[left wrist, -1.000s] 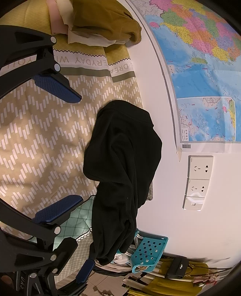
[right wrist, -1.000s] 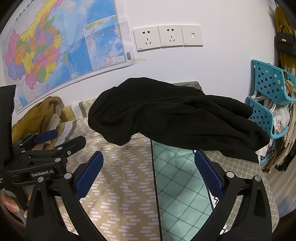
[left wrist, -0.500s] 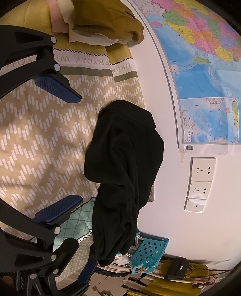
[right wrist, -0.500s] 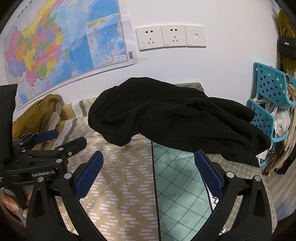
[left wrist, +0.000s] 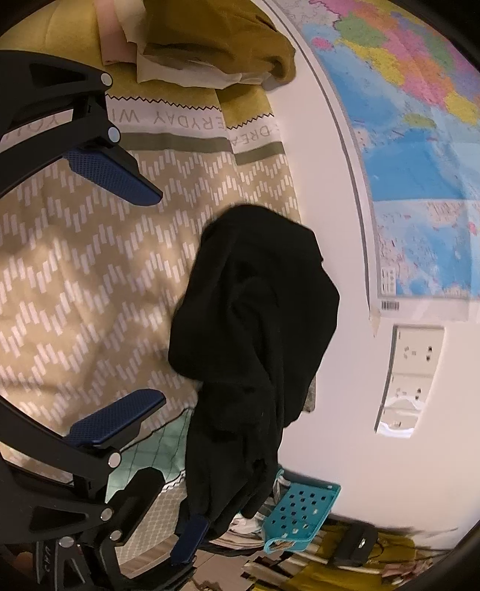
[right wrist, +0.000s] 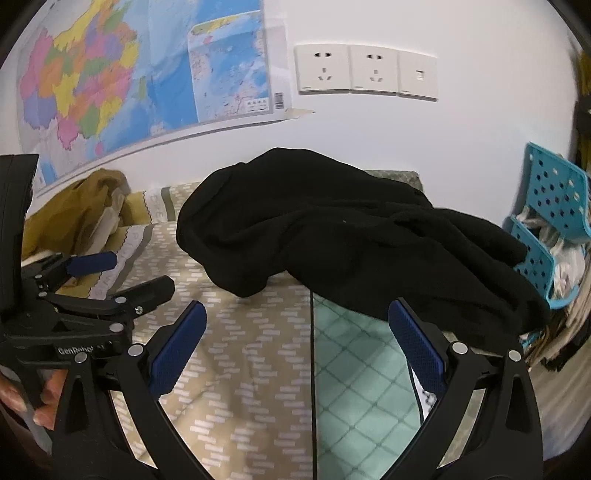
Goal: Fold large clothes
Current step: 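Grasp the black jacket with the right gripper and lift it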
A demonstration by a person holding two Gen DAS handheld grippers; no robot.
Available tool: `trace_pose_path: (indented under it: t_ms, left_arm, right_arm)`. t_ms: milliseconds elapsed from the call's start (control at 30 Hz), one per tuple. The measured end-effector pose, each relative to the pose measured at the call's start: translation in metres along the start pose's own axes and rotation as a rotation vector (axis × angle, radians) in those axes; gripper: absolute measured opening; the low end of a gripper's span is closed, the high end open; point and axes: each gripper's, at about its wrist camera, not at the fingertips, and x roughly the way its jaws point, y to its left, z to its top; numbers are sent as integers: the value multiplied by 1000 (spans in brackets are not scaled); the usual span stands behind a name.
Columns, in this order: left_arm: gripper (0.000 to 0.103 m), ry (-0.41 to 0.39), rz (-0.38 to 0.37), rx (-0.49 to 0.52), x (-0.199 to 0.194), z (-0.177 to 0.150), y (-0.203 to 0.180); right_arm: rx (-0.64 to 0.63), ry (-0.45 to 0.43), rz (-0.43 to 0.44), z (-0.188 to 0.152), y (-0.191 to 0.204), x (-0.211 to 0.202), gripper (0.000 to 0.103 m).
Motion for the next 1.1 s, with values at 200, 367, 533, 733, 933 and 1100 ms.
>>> trace_pose_path:
  t_ms: [200, 367, 533, 733, 933, 1100]
  left_arm:
    - [96, 2, 55, -48, 14, 6, 30]
    - [96, -48, 73, -106, 20, 10, 60]
    - [96, 2, 126, -94, 27, 9, 77]
    - [96, 57, 182, -87, 34, 7, 91]
    - [96, 79, 215, -79, 37, 8, 105]
    - [96, 82, 231, -78, 39, 8, 115]
  right_arm:
    - [-167, 87, -32, 16, 14, 45, 97]
    - [-397, 157, -95, 18, 35, 91, 97]
    - [-602, 146, -98, 20, 65, 126, 97]
    - [-645, 177, -72, 40, 65, 154, 32]
    - [-484, 149, 35, 70, 28, 128, 41]
    - [-613, 153, 58, 55, 28, 109, 88]
